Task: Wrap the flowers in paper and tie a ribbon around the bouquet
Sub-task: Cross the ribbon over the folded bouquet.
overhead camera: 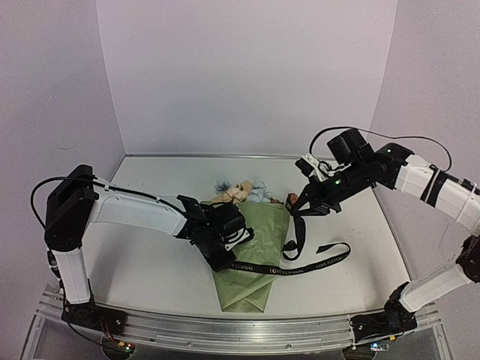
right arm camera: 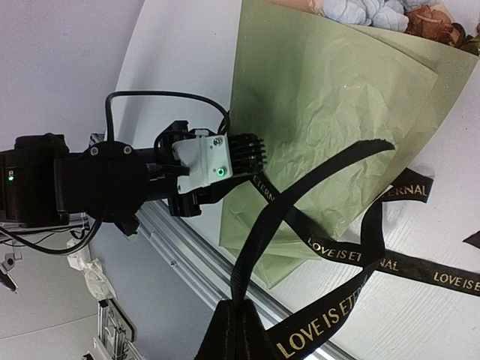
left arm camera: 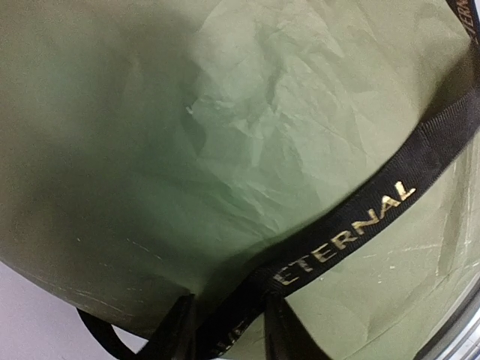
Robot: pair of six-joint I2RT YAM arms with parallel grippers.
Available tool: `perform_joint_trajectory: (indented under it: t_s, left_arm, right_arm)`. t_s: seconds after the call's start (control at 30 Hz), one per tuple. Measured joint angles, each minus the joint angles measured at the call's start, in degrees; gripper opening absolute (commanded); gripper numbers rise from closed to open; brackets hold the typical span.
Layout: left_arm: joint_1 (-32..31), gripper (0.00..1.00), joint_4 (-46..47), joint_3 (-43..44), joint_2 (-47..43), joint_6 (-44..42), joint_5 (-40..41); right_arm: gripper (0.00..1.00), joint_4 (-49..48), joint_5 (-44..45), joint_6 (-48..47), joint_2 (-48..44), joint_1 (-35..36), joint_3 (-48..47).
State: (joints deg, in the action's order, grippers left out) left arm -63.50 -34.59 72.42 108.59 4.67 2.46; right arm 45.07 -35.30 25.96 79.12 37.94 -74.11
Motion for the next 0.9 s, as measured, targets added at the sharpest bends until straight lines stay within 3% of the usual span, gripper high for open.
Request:
perform_joint_trajectory:
  t_s: [0.17, 0.43, 0.67, 0.9]
  left_arm:
    - [0.0, 0.01, 0.1, 0.0, 0.0, -0.2, 2.2]
    - [0.7, 0.00, 2.3, -1.2, -2.6, 0.0, 2.3]
    - [7.7, 0.00, 6.8, -4.2, -9.1, 1.4, -7.8]
    - [11.7, 0.00, 9.3, -5.2, -9.7, 1.9, -16.1]
  right_arm:
    - [0.00, -1.0, 0.3, 0.0, -0.6, 0.2, 1.2]
    - [0.00, -4.3, -2.7, -0.3, -0.9, 2.5, 3.9]
    - [0.00, -11.7, -10.3, 2.5, 3.5, 5.5, 4.7]
    - [0.00, -16.3, -14.3, 5.2, 14.5, 10.4, 2.2]
